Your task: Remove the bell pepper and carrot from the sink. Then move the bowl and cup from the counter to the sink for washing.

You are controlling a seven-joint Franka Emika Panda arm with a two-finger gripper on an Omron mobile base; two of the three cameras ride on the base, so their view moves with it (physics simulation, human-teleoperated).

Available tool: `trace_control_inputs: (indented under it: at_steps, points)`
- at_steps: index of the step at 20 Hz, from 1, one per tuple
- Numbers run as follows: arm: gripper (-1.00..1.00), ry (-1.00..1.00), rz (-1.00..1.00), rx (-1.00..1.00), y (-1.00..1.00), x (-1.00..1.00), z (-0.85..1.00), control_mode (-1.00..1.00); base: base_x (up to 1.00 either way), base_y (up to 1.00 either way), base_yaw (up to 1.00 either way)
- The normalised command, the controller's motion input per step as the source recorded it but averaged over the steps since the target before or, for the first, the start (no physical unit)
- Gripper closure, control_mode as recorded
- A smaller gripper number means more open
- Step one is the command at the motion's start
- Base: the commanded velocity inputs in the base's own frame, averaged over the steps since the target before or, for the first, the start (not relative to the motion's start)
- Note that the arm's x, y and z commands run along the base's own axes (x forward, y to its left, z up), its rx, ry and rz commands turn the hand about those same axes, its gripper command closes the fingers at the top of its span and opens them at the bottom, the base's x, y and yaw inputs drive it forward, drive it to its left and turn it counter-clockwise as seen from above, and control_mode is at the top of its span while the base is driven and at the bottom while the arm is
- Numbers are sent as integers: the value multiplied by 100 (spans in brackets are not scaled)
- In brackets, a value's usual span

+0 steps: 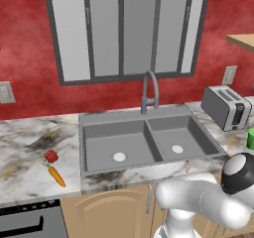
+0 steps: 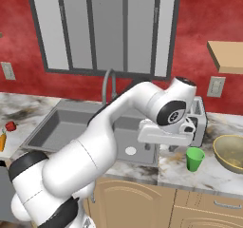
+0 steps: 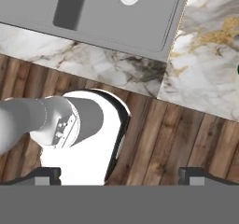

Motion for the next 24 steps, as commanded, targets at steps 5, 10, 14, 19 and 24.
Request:
trace_control_inputs:
  at_steps: [5,10,14,19,24]
  points:
    - [-100,0,0,-3,-17,16,-18,-100,0,0,0]
    - [-100,0,0,-4,-19,17,-17,-100,0,0,0]
    - [-100,0,0,-1,-17,16,-18,-100,0,0,0]
    - [-100,0,0,0,-16,16,-21,-100,0,0,0]
    - [-100,0,0,-1,-16,18,-19,-100,0,0,0]
